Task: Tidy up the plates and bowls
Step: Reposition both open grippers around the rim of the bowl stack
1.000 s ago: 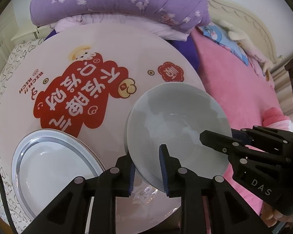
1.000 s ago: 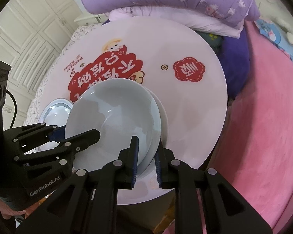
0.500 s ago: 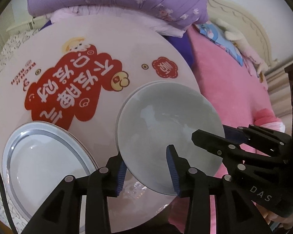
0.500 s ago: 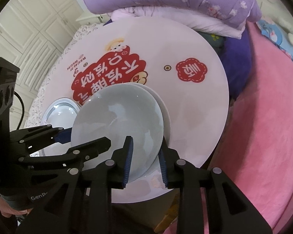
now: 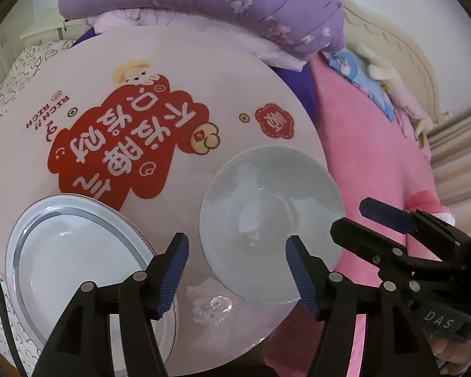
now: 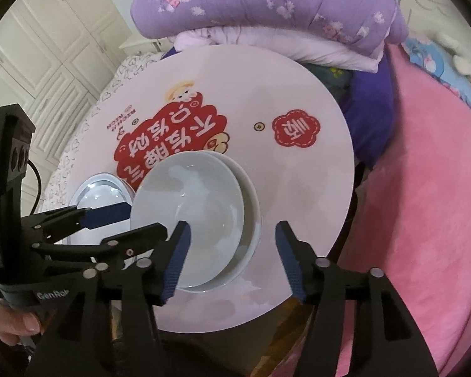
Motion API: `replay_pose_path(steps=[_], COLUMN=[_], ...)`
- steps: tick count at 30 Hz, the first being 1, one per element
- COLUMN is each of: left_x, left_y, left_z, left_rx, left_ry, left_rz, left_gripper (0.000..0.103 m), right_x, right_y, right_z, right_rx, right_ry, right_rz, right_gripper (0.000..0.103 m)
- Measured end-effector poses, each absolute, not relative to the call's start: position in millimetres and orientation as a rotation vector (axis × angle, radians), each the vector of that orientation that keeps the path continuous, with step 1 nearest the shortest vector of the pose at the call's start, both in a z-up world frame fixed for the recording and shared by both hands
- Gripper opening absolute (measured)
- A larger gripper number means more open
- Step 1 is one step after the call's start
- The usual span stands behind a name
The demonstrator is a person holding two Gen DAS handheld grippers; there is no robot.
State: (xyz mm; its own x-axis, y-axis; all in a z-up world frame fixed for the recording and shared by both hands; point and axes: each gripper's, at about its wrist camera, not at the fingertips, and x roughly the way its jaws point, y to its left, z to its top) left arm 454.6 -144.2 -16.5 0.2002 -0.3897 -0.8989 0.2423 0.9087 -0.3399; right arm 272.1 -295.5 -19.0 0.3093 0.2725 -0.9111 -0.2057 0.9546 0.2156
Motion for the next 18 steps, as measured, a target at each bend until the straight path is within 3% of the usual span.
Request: replay_pose_path(steps=[4, 11, 18], left_x=[453, 453, 445], left_y=[-142, -134, -114], left_z=[-17, -9, 9], left_rx=[-0.135, -0.149, -0.153], left_ry=[1.302, 1.257, 1.153], left_rz=[-0.442, -0.435, -0.421], left_gripper=[0.062, 0.079, 0.096], right_x=[273, 274, 273], right_y=[-298, -308, -318], right_z=[-22, -21, -15], right_rx=[0.082, 0.157, 0.241], right_ry=[1.214, 1.183, 1.109], right_rz=[0.32, 0.316, 0.321], right_gripper=[0.078, 0.103, 0.103])
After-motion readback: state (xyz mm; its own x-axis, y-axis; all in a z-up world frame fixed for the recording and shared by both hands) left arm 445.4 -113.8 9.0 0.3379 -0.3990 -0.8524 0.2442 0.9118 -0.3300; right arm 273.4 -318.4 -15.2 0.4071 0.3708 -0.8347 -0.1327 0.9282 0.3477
